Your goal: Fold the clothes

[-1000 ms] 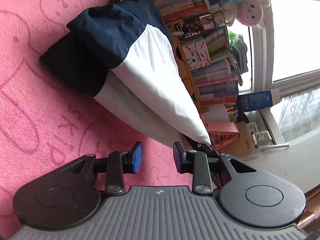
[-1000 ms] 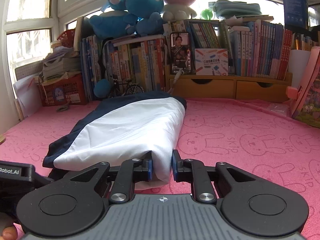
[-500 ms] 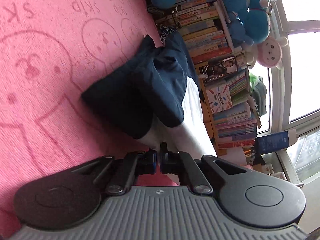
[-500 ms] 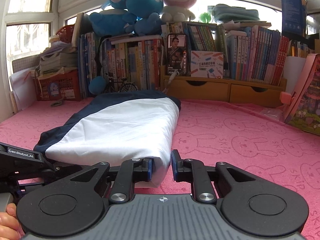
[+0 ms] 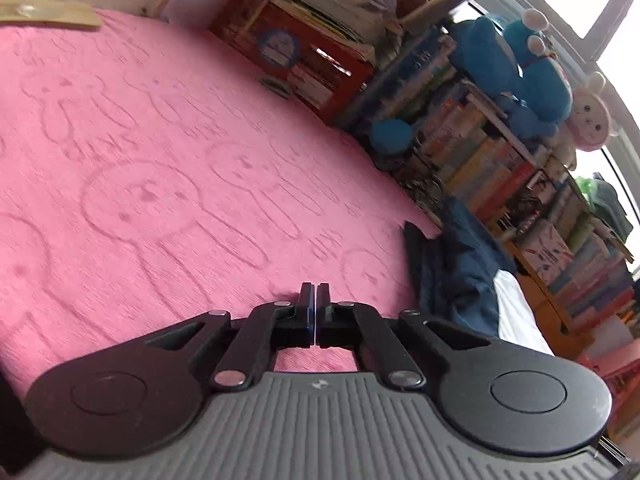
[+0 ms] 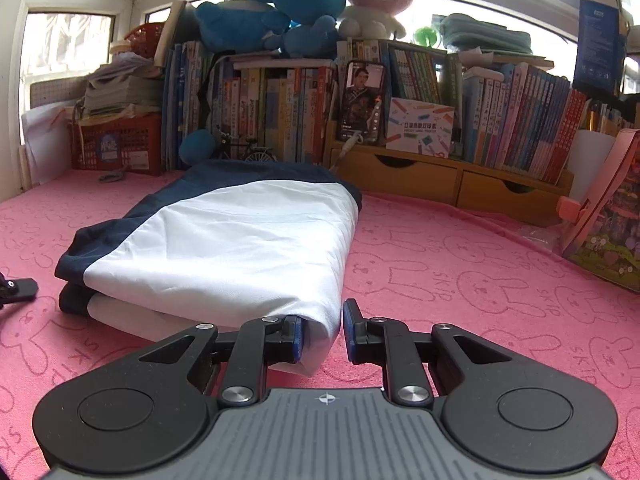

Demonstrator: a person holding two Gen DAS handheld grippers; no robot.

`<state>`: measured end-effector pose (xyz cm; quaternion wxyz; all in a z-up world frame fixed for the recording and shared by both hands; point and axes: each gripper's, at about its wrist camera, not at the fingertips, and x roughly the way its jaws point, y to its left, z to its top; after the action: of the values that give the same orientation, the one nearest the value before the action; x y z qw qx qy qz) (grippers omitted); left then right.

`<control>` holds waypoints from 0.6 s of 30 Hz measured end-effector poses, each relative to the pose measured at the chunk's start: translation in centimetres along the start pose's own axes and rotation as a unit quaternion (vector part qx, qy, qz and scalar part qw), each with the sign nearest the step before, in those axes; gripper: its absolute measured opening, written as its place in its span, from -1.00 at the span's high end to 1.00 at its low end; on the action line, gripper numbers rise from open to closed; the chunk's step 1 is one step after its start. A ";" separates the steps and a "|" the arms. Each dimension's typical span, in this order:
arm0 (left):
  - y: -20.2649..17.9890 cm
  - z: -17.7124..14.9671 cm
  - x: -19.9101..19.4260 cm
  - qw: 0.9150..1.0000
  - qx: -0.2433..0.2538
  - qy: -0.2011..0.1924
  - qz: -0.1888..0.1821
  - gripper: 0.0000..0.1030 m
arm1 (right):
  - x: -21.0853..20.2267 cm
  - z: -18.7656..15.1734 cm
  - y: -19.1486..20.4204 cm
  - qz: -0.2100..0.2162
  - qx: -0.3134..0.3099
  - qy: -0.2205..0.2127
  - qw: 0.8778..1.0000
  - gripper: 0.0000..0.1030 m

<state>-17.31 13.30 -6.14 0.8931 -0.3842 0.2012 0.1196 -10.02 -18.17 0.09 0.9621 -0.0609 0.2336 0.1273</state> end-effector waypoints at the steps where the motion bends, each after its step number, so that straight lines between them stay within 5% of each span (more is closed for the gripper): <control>1: 0.2 0.4 -0.4 0.999 -0.009 0.016 -0.041 0.98 | 0.0 -0.1 0.0 0.002 0.001 0.002 1.000 0.60; 4: -0.8 0.4 -0.2 0.982 -0.040 0.093 -0.160 0.50 | 0.2 -0.6 0.4 -0.003 -0.011 0.005 1.000 0.60; 7: -2.0 -0.6 1.2 0.959 -0.072 0.153 -0.228 0.29 | 0.2 -0.9 0.8 -0.009 -0.024 0.006 1.000 0.60; 15: -6.2 -3.7 6.1 0.932 -0.103 0.232 -0.259 0.18 | 0.1 -1.0 0.5 -0.007 -0.022 0.001 1.000 0.60; 18: -7.2 -4.5 7.2 0.934 -0.107 0.226 -0.257 0.18 | 0.1 -1.1 0.4 -0.006 -0.017 -0.002 1.000 0.60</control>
<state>-9.46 5.57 -7.62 0.7778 -0.5329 0.2784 -0.1829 -10.51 -18.00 -0.97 0.9619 -0.0788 0.2295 0.1258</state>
